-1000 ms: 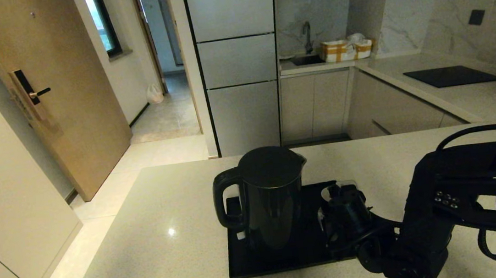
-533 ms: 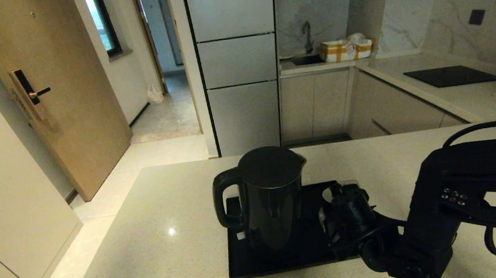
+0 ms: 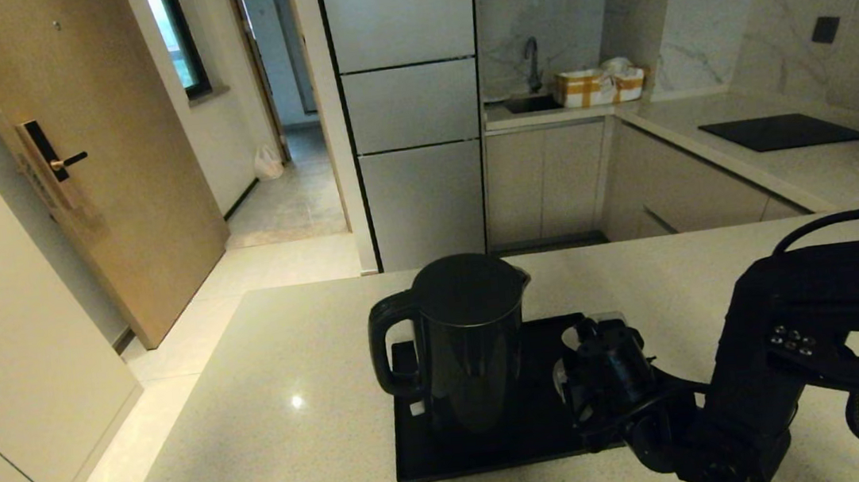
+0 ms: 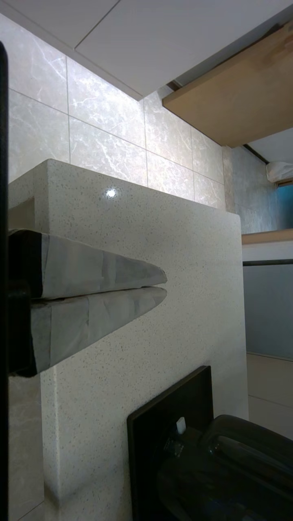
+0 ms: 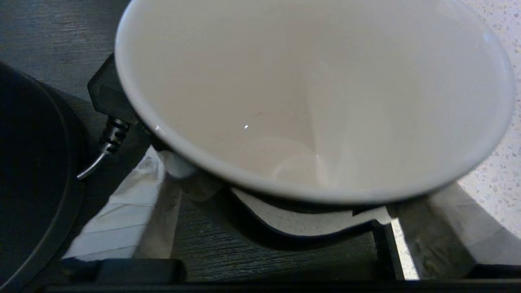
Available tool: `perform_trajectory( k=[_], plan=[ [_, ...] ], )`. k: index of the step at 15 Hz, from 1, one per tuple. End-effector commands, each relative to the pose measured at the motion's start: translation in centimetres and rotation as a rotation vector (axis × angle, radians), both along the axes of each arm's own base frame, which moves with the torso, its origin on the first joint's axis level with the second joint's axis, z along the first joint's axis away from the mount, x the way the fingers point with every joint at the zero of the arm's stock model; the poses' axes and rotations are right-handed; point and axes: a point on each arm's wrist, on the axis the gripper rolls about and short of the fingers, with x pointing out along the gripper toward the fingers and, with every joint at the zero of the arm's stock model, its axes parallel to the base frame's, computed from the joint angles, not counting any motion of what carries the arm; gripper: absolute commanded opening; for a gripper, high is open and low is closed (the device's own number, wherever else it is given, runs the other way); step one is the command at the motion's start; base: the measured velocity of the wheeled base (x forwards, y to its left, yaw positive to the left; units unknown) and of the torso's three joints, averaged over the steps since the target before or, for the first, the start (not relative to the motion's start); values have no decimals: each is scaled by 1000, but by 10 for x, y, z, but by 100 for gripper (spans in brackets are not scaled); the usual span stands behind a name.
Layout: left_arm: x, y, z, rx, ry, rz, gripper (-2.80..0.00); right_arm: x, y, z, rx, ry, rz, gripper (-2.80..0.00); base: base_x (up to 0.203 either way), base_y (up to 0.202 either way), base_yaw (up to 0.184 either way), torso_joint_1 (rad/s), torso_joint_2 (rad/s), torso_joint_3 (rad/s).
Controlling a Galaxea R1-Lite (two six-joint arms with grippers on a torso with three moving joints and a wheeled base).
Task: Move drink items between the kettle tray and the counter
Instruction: Return the tea cup to its original position
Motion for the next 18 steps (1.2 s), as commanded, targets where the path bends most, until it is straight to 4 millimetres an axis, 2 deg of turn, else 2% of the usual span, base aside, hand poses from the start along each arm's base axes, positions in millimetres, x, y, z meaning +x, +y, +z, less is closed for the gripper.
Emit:
perform_trajectory(
  k=[1, 6, 10, 16, 18],
  plan=[
    [0, 0, 0, 1, 1, 0, -280, 0, 0, -2, -1, 1, 0, 0, 0, 0, 0, 0, 0, 0],
    [0, 0, 0, 1, 1, 0, -280, -4, -2, 2, -1, 2, 5, 0, 0, 0, 0, 0, 0, 0],
    [0, 0, 0, 1, 1, 0, -280, -14, -4, 14, 15, 7, 33, 0, 0, 0, 0, 0, 0, 0],
    [0, 0, 0, 1, 1, 0, -280, -55, -19, 71, 71, -61, 75, 0, 0, 0, 0, 0, 0, 0],
    [0, 0, 0, 2, 1, 0, -280, -72, -34, 111, 116, -143, 60, 0, 0, 0, 0, 0, 0, 0]
  ],
)
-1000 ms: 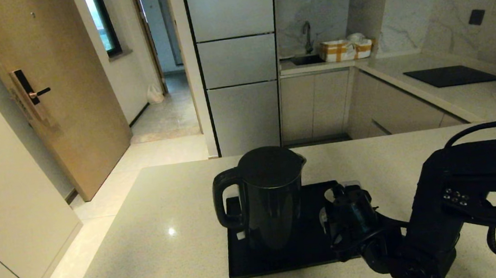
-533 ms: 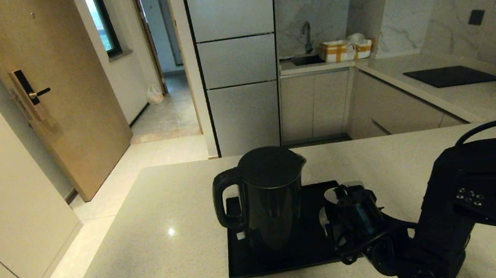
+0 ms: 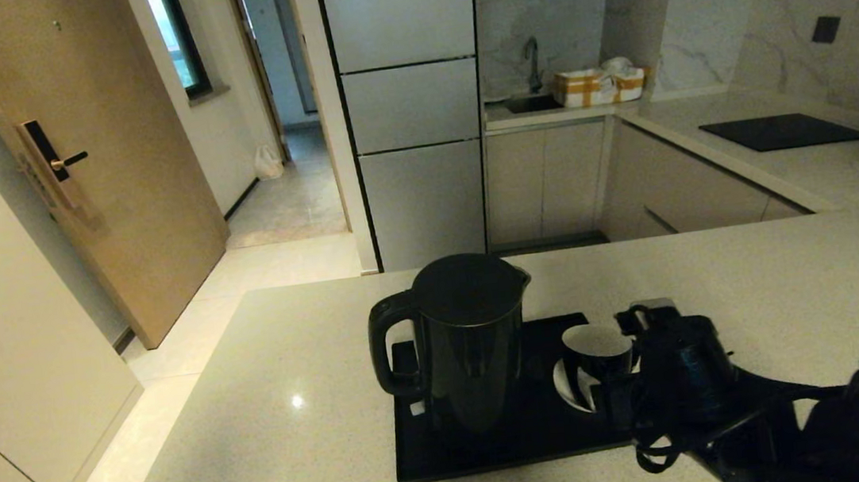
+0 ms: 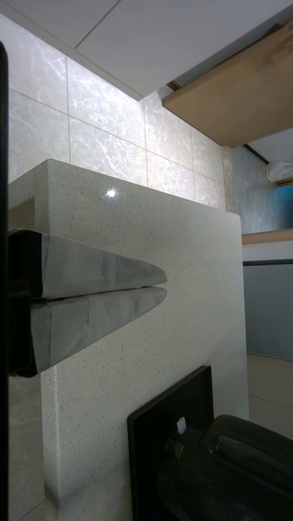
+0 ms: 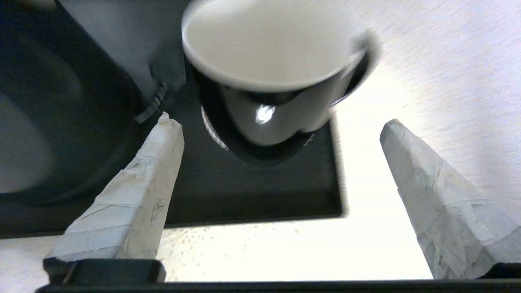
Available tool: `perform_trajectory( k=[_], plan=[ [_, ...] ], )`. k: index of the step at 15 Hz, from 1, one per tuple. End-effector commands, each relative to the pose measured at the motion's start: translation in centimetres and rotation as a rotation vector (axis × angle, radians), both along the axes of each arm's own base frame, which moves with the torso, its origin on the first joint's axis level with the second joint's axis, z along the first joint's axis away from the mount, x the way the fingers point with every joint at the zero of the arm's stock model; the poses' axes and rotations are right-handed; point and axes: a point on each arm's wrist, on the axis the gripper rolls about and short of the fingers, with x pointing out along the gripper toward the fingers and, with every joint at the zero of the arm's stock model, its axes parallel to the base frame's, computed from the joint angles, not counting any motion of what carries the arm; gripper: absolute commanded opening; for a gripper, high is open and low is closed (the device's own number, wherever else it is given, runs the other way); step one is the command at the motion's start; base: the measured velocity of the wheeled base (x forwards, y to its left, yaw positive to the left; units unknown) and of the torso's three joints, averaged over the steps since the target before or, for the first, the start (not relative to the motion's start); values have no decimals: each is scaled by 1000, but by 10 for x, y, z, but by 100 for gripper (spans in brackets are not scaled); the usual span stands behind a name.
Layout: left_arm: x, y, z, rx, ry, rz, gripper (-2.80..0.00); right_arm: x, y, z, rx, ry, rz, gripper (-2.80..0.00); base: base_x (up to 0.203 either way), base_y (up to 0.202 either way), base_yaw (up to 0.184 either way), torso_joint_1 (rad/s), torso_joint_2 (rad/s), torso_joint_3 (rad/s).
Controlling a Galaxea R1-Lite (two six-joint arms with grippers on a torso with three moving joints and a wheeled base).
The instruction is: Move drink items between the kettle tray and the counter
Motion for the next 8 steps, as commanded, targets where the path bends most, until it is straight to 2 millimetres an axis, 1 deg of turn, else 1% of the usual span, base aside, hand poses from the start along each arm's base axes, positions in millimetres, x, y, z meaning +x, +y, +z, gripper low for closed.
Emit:
perform_trajectory(
  k=[1, 3, 4, 6, 7, 8],
  plan=[
    [0, 0, 0, 0, 1, 0, -280, -24, -21, 63, 93, -143, -25, 0, 0, 0, 0, 0, 0, 0],
    [0, 0, 0, 0, 1, 0, -280, -52, -48, 108, 131, -208, -59, 0, 0, 0, 0, 0, 0, 0],
    [0, 0, 0, 0, 1, 0, -280, -70, -62, 126, 141, -221, -76, -280, 0, 0, 0, 0, 0, 0],
    [0, 0, 0, 0, 1, 0, -280, -108, -91, 156, 150, -209, -138, -280, 0, 0, 0, 0, 0, 0],
    [0, 0, 0, 0, 1, 0, -280, -128, -108, 168, 134, -181, -199, -280, 0, 0, 0, 0, 0, 0],
    [0, 0, 0, 0, 1, 0, -280, -147, -124, 184, 144, -206, -277, -280, 0, 0, 0, 0, 0, 0]
  ],
)
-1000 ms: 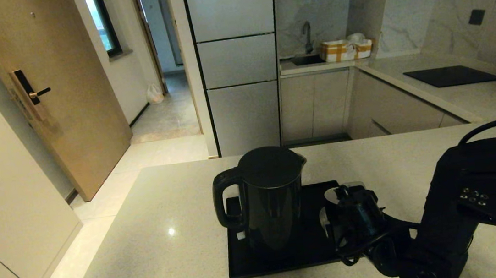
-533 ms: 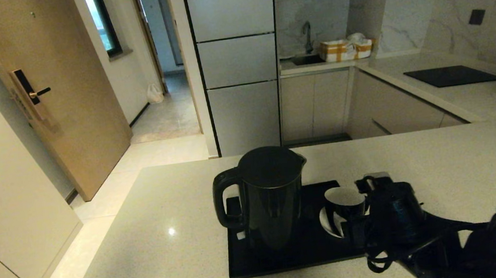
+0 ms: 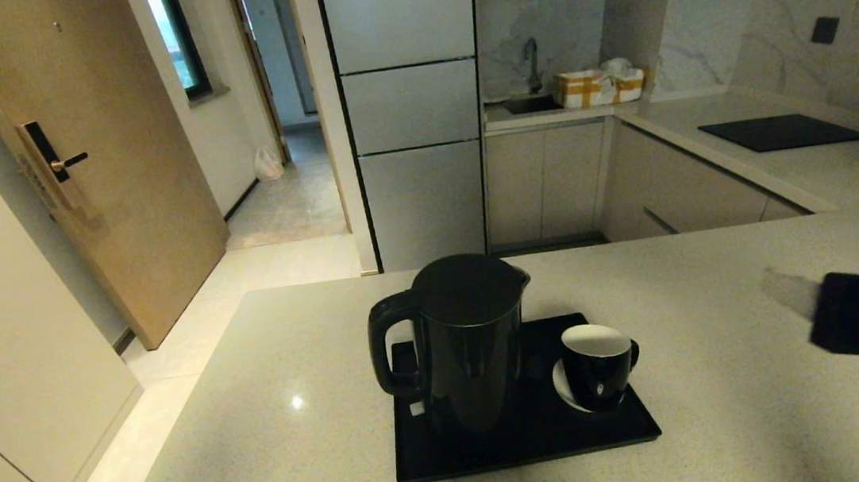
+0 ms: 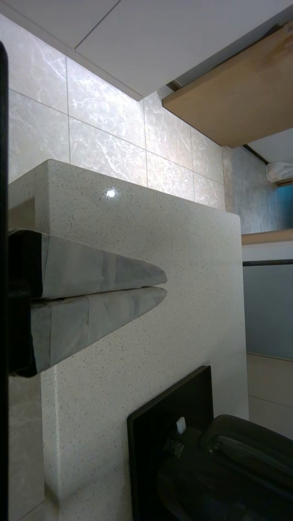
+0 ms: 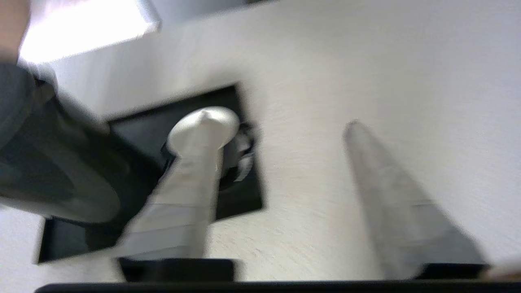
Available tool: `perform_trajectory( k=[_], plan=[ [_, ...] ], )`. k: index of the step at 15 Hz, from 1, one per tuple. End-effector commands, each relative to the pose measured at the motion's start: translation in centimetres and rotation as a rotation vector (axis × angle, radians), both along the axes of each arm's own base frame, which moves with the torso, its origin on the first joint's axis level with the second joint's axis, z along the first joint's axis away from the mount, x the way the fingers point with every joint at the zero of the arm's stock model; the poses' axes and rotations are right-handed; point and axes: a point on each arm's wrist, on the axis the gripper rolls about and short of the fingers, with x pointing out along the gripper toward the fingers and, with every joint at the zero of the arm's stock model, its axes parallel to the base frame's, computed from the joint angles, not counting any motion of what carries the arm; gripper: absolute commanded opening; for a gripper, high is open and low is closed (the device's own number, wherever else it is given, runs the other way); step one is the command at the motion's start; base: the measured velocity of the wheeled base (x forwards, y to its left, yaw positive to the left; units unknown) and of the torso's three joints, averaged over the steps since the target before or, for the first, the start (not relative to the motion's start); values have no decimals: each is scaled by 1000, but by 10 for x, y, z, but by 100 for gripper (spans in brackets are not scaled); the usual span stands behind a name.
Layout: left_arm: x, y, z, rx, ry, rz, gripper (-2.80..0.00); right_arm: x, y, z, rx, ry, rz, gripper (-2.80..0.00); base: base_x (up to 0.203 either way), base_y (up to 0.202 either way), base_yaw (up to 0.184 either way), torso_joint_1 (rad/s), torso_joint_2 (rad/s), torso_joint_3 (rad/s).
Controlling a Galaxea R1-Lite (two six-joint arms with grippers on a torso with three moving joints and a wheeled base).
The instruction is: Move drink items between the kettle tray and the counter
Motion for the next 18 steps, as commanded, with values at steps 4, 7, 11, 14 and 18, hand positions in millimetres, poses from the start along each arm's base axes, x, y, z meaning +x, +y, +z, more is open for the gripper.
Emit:
perform_trajectory(
  k=[4, 7, 11, 14, 18],
  plan=[
    [0, 0, 0, 1, 1, 0, -280, -156, -83, 60, 60, -145, -389, -280, 0, 0, 0, 0, 0, 0],
    [0, 0, 0, 2, 1, 0, -280, -256, -79, 54, 39, -187, -400, -280, 0, 0, 0, 0, 0, 0],
    [0, 0, 0, 0, 1, 0, -280, -312, -72, 15, -15, -229, -293, -280, 0, 0, 0, 0, 0, 0],
    [0, 0, 0, 0, 0, 0, -280, -299, -72, -26, -94, -212, -205, -280, 0, 0, 0, 0, 0, 0],
    [0, 0, 0, 2, 0, 0, -280, -225, -72, -58, -117, -312, -102, -280, 0, 0, 0, 0, 0, 0]
  ],
)
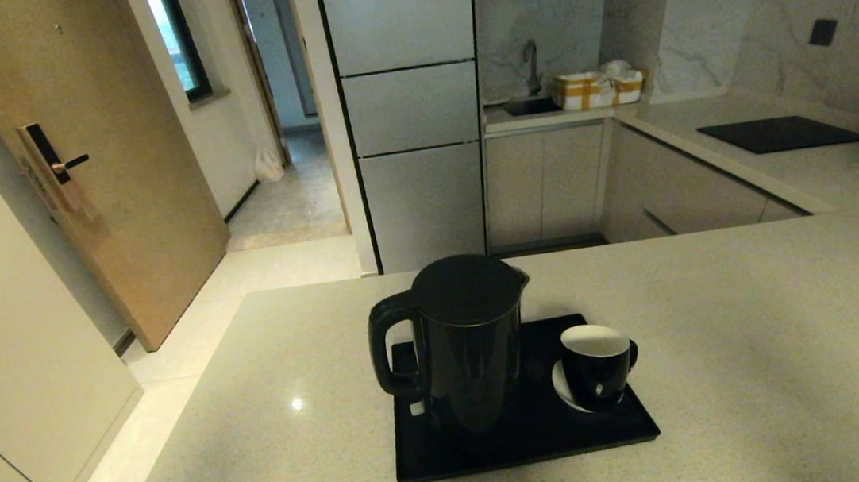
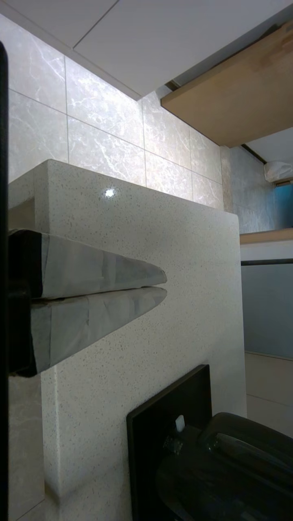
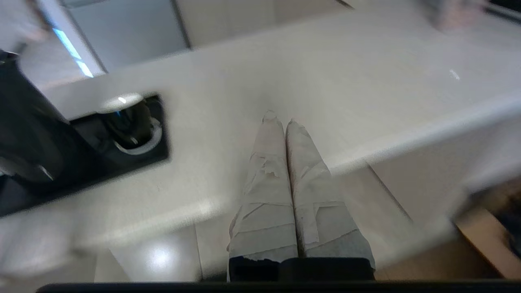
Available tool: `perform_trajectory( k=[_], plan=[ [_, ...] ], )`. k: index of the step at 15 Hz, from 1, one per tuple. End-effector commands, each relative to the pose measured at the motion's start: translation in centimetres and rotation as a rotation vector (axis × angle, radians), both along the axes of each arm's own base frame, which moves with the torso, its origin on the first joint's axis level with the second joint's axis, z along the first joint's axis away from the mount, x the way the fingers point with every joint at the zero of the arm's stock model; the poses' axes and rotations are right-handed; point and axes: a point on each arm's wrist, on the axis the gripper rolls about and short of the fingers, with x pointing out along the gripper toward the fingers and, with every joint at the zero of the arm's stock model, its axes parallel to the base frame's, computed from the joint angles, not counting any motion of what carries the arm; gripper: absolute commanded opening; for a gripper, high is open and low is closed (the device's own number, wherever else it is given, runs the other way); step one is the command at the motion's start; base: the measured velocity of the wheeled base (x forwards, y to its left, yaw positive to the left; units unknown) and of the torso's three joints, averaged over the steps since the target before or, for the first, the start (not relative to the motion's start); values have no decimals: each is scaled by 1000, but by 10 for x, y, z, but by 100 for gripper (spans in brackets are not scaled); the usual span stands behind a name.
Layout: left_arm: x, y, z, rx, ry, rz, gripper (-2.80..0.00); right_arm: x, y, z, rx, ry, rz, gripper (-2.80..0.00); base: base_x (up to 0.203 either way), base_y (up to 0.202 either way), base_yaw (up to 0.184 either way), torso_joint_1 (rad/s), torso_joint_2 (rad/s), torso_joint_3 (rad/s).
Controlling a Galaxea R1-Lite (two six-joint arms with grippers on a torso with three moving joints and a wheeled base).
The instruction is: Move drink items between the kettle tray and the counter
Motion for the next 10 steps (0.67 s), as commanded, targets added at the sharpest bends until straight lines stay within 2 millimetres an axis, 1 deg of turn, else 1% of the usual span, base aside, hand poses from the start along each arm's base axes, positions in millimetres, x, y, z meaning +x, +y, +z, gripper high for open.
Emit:
perform_trajectory(
  k=[1, 2, 3, 4, 5, 6, 7, 10],
  plan=[
    [0, 0, 0, 1, 1, 0, -280, 49, 0, -38, -45, -54, 25, -280, 0, 0, 0, 0, 0, 0],
    [0, 0, 0, 0, 1, 0, -280, 69, 0, -64, -74, -48, 43, -280, 0, 0, 0, 0, 0, 0],
    [0, 0, 0, 0, 1, 0, -280, 78, 0, -83, -82, -16, 69, -280, 0, 0, 0, 0, 0, 0],
    [0, 0, 0, 0, 1, 0, -280, 84, 1, -96, -84, -6, 109, -280, 0, 0, 0, 0, 0, 0],
    [0, 0, 0, 1, 1, 0, -280, 86, 3, -101, -81, -8, 177, -280, 0, 0, 0, 0, 0, 0],
    [0, 0, 0, 0, 1, 0, -280, 86, 4, -96, -89, -51, 239, -280, 0, 0, 0, 0, 0, 0],
    [0, 0, 0, 0, 1, 0, -280, 86, 4, -93, -107, -79, 252, -280, 0, 0, 0, 0, 0, 0],
    [0, 0, 0, 0, 1, 0, -280, 86, 4, -93, -106, -78, 252, -280, 0, 0, 0, 0, 0, 0]
  ],
)
